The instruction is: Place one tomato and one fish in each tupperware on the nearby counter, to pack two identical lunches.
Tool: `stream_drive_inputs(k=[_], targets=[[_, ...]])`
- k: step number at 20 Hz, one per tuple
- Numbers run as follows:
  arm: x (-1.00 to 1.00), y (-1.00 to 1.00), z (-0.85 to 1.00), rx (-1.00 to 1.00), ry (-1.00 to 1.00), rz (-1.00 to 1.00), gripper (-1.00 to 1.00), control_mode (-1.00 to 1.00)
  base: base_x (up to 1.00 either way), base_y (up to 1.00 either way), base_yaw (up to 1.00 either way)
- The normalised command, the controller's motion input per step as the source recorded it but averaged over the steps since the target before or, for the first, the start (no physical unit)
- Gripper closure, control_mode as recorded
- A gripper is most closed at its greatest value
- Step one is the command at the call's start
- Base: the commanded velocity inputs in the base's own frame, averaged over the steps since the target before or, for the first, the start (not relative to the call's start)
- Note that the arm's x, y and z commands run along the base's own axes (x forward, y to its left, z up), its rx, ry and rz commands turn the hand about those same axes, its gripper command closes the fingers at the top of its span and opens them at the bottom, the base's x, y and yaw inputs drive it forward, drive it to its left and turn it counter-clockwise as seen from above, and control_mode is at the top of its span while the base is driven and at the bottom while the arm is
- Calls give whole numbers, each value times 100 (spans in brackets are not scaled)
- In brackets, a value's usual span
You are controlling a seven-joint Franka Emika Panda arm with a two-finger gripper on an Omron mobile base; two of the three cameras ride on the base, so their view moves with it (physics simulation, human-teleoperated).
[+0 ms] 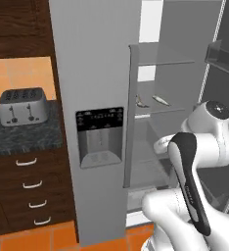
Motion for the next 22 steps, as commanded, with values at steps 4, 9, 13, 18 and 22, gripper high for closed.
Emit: stream_drive_inputs(k=[4, 9, 13, 18, 22], targets=[[0, 0, 0, 0, 0, 0, 100, 100, -70, 100, 0], [0, 0, 0, 0, 0, 0, 100, 100, 13, 100, 1], [0, 0, 0, 0, 0, 0, 100, 100, 34, 100, 0], [0, 0, 0, 0, 0, 0, 100, 100, 14, 100, 0], [0, 0, 0, 0, 0, 0, 100, 100, 17, 100, 0]])
